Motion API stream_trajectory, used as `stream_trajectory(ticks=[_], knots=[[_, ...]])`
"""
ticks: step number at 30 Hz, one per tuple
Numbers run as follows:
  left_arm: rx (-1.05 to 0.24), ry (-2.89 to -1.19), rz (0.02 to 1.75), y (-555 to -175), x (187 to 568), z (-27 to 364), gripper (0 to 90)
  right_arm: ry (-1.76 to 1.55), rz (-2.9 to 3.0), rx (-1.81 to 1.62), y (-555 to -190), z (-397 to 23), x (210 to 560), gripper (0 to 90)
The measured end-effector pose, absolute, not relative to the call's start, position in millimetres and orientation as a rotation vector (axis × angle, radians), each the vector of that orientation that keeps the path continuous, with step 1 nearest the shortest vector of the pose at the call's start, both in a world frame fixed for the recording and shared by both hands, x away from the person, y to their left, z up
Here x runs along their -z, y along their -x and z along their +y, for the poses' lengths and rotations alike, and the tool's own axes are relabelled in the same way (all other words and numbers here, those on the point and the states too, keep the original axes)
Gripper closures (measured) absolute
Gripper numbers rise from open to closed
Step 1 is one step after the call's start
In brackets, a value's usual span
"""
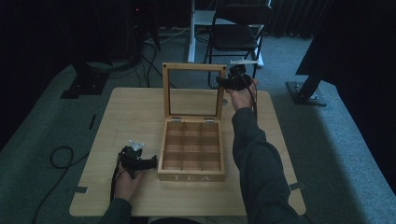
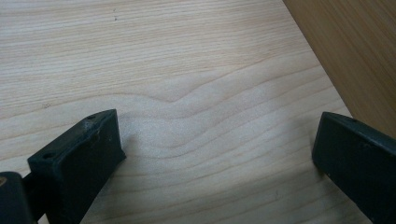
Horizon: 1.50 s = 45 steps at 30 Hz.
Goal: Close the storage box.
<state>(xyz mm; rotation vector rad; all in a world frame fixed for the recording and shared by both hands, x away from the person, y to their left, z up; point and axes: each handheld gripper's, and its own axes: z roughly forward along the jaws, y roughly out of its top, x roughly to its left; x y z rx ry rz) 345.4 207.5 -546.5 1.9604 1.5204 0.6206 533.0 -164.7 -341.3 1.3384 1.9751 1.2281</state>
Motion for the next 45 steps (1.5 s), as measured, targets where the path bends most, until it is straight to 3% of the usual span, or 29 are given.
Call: stream_trajectory(ticks=[10, 22, 45], knots=[[-0.621, -1.962, 1.520, -345, 546, 208, 1.6, -1.266, 2.007, -1.198, -541, -154, 330, 37.7], [-0.620, -1.963, 1.519, -345, 546, 208, 1.6, -1.252, 2.020, -1.246, -539, -153, 329, 44.8], [-0.620, -1.961, 1.520, -345, 547, 208, 1.6, -1.119, 1.899, -1.268, -463, -149, 329, 45.4]])
